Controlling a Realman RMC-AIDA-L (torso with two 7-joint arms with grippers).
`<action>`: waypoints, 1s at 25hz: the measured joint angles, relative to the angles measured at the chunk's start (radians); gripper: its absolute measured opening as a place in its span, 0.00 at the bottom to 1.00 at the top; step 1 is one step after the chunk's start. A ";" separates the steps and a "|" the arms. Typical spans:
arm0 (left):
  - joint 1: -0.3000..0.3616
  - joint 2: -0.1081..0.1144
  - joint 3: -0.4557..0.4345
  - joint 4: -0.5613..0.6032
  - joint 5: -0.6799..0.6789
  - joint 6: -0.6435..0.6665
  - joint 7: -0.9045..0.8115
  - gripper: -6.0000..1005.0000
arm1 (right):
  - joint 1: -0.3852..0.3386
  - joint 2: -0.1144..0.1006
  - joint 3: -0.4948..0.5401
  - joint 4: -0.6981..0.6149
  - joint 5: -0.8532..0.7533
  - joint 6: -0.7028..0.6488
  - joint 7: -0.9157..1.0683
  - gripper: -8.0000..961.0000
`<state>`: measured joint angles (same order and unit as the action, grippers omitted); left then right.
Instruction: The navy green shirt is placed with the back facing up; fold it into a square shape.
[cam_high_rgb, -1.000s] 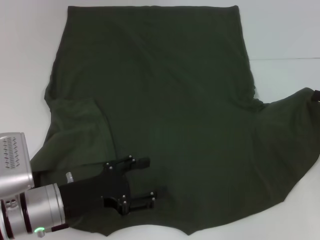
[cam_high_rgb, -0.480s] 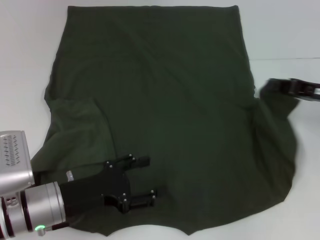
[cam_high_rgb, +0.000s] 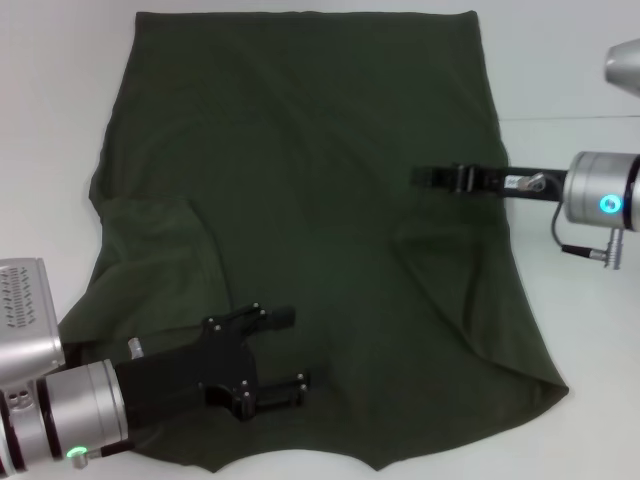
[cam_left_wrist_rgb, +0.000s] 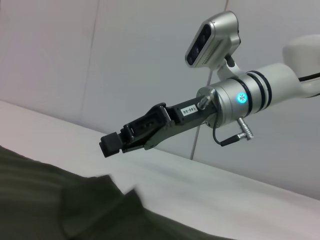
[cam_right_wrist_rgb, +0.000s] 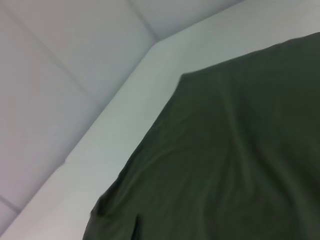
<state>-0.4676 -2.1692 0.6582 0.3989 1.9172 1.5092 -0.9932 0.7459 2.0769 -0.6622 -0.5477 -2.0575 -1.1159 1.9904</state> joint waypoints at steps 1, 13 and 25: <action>0.001 0.000 0.000 0.000 0.000 -0.001 0.000 0.83 | 0.001 0.004 -0.011 -0.003 0.002 -0.004 -0.010 0.13; 0.000 -0.001 0.000 -0.002 0.000 -0.014 0.001 0.83 | -0.044 -0.060 -0.031 0.000 -0.016 -0.027 0.105 0.59; 0.001 -0.001 0.000 -0.002 0.005 -0.014 0.001 0.83 | -0.087 -0.079 -0.051 0.045 -0.108 -0.037 0.196 0.89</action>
<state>-0.4664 -2.1706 0.6580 0.3972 1.9220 1.4956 -0.9924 0.6585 1.9981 -0.7131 -0.5032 -2.1657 -1.1526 2.1868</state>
